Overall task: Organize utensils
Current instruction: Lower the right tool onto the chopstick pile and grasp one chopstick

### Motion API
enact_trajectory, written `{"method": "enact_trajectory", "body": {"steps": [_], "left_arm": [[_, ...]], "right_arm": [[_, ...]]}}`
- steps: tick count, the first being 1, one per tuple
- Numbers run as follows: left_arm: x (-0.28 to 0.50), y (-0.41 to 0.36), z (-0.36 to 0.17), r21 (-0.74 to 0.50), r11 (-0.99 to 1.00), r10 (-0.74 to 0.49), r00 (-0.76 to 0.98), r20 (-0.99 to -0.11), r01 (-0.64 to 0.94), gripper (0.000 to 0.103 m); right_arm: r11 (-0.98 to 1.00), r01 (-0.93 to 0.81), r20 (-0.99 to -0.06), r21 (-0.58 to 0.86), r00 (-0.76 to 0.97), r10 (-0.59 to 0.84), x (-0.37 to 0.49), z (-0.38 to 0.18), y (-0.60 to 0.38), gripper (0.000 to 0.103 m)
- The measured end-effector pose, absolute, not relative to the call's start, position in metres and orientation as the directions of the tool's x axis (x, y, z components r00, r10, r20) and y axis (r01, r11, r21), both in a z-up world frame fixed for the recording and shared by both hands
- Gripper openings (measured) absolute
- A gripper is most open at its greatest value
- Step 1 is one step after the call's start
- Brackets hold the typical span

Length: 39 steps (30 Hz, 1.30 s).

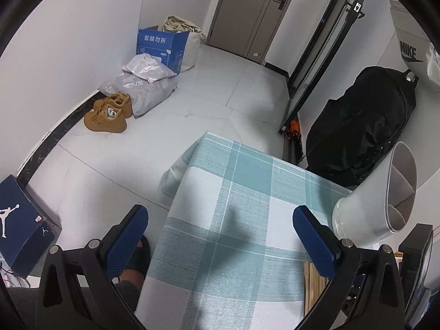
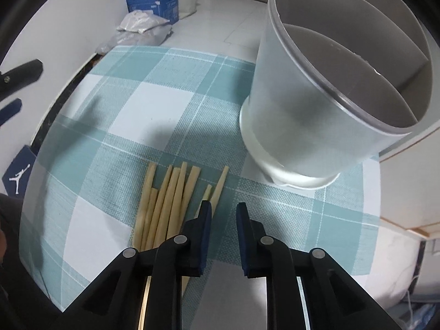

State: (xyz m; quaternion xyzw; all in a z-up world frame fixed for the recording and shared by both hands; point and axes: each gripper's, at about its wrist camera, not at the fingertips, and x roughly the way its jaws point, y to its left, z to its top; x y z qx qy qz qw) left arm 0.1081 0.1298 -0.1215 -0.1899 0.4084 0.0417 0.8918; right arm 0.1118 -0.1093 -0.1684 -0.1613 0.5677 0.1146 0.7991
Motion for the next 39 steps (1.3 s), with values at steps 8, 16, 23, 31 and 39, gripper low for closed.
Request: {"method": "enact_trajectory", "body": {"steps": [8, 16, 23, 31, 39], "left_arm": [[0.105, 0.137, -0.121, -0.345, 0.912, -0.116, 0.664, -0.738, -0.224, 0.102], [0.107, 0.136, -0.127, -0.340, 0.915, -0.125, 0.648, -0.751, -0.217, 0.102], [0.108, 0.126, -0.132, -0.331, 0.926, -0.151, 0.623, -0.768, -0.183, 0.102], [0.106, 0.108, -0.136, -0.304, 0.944, -0.178, 0.580, -0.795, -0.127, 0.102], [0.098, 0.084, -0.148, -0.313, 0.948, -0.249, 0.468, -0.848, -0.063, 0.102]], "right_arm": [[0.927, -0.365, -0.958, -0.089, 0.285, 0.020, 0.122, -0.174, -0.098, 0.010], [0.938, -0.338, -0.959, -0.077, 0.281, 0.022, 0.130, -0.180, -0.088, 0.006], [0.957, -0.287, -0.961, 0.041, 0.252, 0.117, 0.125, -0.173, -0.120, 0.005], [0.931, -0.364, -0.957, -0.036, 0.280, 0.072, 0.117, -0.171, -0.107, 0.008], [0.937, -0.340, -0.936, 0.080, 0.296, 0.188, 0.117, -0.173, -0.114, 0.005]]}}
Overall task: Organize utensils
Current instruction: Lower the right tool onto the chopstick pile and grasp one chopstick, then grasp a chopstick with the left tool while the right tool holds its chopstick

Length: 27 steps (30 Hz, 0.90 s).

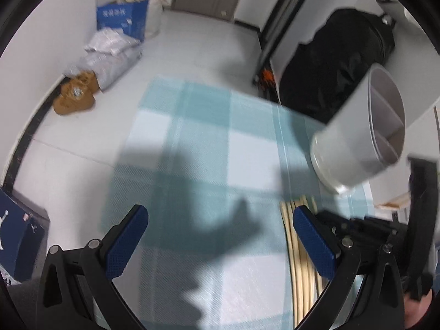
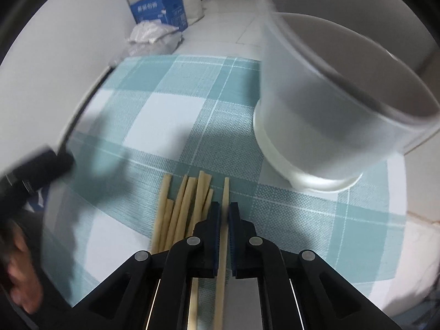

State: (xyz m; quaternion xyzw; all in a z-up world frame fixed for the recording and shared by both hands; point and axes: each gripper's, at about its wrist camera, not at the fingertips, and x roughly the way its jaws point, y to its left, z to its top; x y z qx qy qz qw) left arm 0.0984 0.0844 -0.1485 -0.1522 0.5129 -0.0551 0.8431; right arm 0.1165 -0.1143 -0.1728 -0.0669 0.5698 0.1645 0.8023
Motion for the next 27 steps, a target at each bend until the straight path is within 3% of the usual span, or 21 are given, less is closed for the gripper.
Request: {"method": "enact_trajectory", "body": {"steps": [6, 11, 15, 22, 27], "left_arm": [[0.088, 0.052, -0.156, -0.297, 0.955, -0.272, 0.389, -0.880, -0.005, 0.102], [0.083, 0.021, -0.161, -0.173, 0.984, -0.180, 0.371, -0.911, 0.052, 0.102], [0.075, 0.014, -0.168, -0.050, 0.997, -0.070, 0.356, -0.932, 0.064, 0.102], [0.067, 0.028, -0.167, -0.076, 0.996, -0.084, 0.326, -0.942, 0.036, 0.101], [0.070, 0.023, -0.167, -0.054, 0.996, -0.073, 0.304, -0.950, 0.072, 0.092]], "right_arm": [[0.914, -0.267, -0.838, 0.305, 0.380, 0.391, 0.104, -0.143, -0.157, 0.005], [0.876, -0.252, -0.749, 0.411, 0.455, 0.482, 0.094, -0.128, -0.191, 0.005], [0.856, -0.227, -0.715, 0.464, 0.474, 0.513, 0.094, -0.129, -0.212, 0.005], [0.821, -0.186, -0.671, 0.539, 0.495, 0.553, 0.095, -0.126, -0.245, 0.005], [0.821, -0.213, -0.660, 0.530, 0.503, 0.557, 0.097, -0.121, -0.244, 0.005]]}}
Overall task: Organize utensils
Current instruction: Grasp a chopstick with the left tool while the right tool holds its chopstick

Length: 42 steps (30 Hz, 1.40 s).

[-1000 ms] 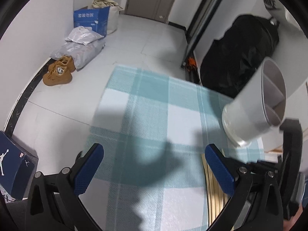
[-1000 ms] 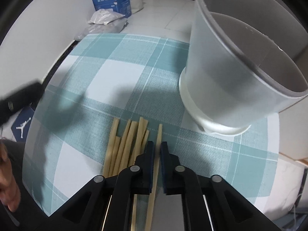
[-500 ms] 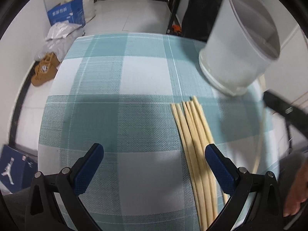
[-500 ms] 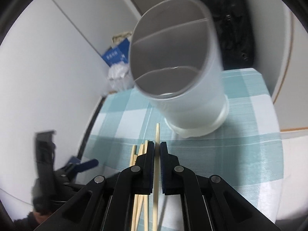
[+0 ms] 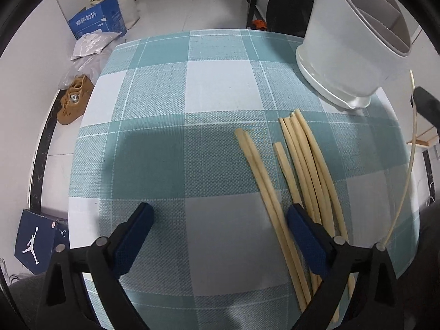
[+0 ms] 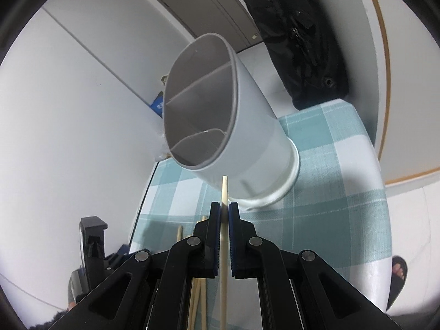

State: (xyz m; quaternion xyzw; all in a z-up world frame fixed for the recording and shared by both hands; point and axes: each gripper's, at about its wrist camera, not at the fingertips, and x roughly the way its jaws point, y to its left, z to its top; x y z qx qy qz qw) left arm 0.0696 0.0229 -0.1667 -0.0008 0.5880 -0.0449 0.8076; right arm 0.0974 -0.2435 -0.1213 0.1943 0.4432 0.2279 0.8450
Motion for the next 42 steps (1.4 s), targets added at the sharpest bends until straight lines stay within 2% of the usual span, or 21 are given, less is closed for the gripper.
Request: {"method": "enact_trajectory", "body": {"steps": [4, 6, 10, 12, 17, 23, 29, 42], "left_arm": [[0.073, 0.023, -0.166, -0.061, 0.995, -0.080, 0.291, -0.953, 0.075, 0.088], [0.078, 0.027, -0.164, -0.065, 0.995, -0.084, 0.288, -0.954, 0.075, 0.077], [0.085, 0.033, -0.163, -0.104, 0.993, -0.117, 0.289, -0.950, 0.059, 0.071], [0.089, 0.032, -0.164, -0.097, 0.993, -0.111, 0.290, -0.951, 0.061, 0.064], [0.102, 0.036, -0.162, -0.158, 0.987, -0.159, 0.273, -0.949, 0.027, 0.064], [0.122, 0.033, -0.167, -0.051, 0.999, -0.053, 0.259, -0.964, 0.016, 0.064], [0.120, 0.053, -0.168, -0.067, 0.996, -0.051, 0.272, -0.961, -0.051, 0.064], [0.124, 0.040, -0.168, -0.047, 0.999, -0.041, 0.230, -0.972, -0.023, 0.065]], "right_arm": [[0.819, -0.230, -0.650, 0.526, 0.512, 0.562, 0.095, -0.115, -0.248, 0.005], [0.816, -0.239, -0.647, 0.526, 0.511, 0.566, 0.096, -0.114, -0.247, 0.005], [0.812, -0.243, -0.645, 0.531, 0.506, 0.573, 0.095, -0.114, -0.247, 0.005], [0.810, -0.243, -0.645, 0.534, 0.501, 0.576, 0.095, -0.115, -0.246, 0.005], [0.812, -0.241, -0.645, 0.532, 0.506, 0.573, 0.096, -0.117, -0.244, 0.005], [0.816, -0.234, -0.645, 0.528, 0.516, 0.565, 0.096, -0.116, -0.245, 0.005], [0.816, -0.234, -0.645, 0.529, 0.514, 0.565, 0.098, -0.117, -0.244, 0.005], [0.817, -0.241, -0.647, 0.524, 0.512, 0.566, 0.098, -0.118, -0.241, 0.005]]}}
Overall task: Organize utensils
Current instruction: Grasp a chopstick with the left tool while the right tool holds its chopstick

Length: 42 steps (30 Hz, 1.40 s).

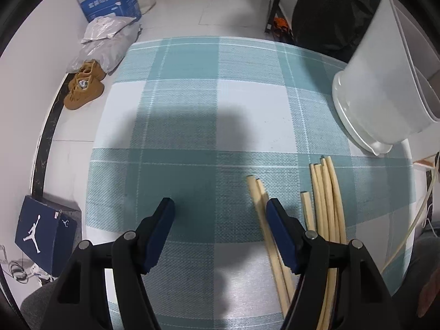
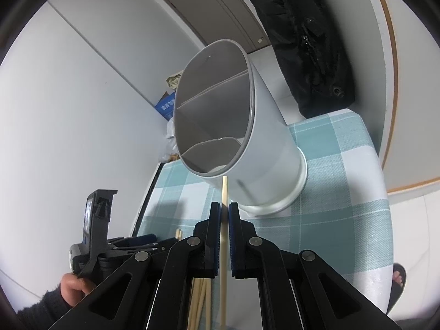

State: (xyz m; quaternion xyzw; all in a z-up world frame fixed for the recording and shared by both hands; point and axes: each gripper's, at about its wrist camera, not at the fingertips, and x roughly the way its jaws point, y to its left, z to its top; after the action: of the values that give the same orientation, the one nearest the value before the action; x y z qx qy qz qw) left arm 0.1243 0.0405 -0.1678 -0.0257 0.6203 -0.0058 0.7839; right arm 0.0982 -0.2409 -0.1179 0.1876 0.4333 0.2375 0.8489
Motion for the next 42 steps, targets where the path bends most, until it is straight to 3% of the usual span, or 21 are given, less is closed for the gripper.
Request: {"method": "enact_trajectory", "body": {"steps": [9, 17, 19, 21, 38, 42], "left_arm": [[0.118, 0.037, -0.170, 0.001, 1.000, 0.002, 0.219, -0.976, -0.004, 0.064], [0.119, 0.055, -0.165, -0.114, 0.993, -0.101, 0.279, -0.955, -0.028, 0.024], [0.120, 0.059, -0.165, -0.203, 0.978, -0.184, 0.283, -0.941, -0.038, 0.022], [0.119, 0.063, -0.167, -0.210, 0.977, -0.187, 0.299, -0.936, -0.046, 0.016], [0.117, 0.044, -0.168, -0.025, 0.999, -0.033, 0.254, -0.967, 0.037, 0.016], [0.117, 0.047, -0.169, -0.036, 0.999, -0.040, 0.278, -0.960, 0.019, 0.002]], "right_arm": [[0.817, -0.241, -0.646, 0.523, 0.514, 0.565, 0.099, -0.117, -0.241, 0.005], [0.817, -0.242, -0.643, 0.524, 0.516, 0.566, 0.100, -0.116, -0.240, 0.005], [0.816, -0.245, -0.643, 0.523, 0.516, 0.567, 0.099, -0.116, -0.239, 0.005], [0.818, -0.247, -0.644, 0.520, 0.515, 0.565, 0.099, -0.116, -0.239, 0.005], [0.819, -0.256, -0.644, 0.514, 0.515, 0.566, 0.097, -0.116, -0.239, 0.005], [0.825, -0.265, -0.639, 0.500, 0.530, 0.557, 0.093, -0.114, -0.240, 0.005]]}}
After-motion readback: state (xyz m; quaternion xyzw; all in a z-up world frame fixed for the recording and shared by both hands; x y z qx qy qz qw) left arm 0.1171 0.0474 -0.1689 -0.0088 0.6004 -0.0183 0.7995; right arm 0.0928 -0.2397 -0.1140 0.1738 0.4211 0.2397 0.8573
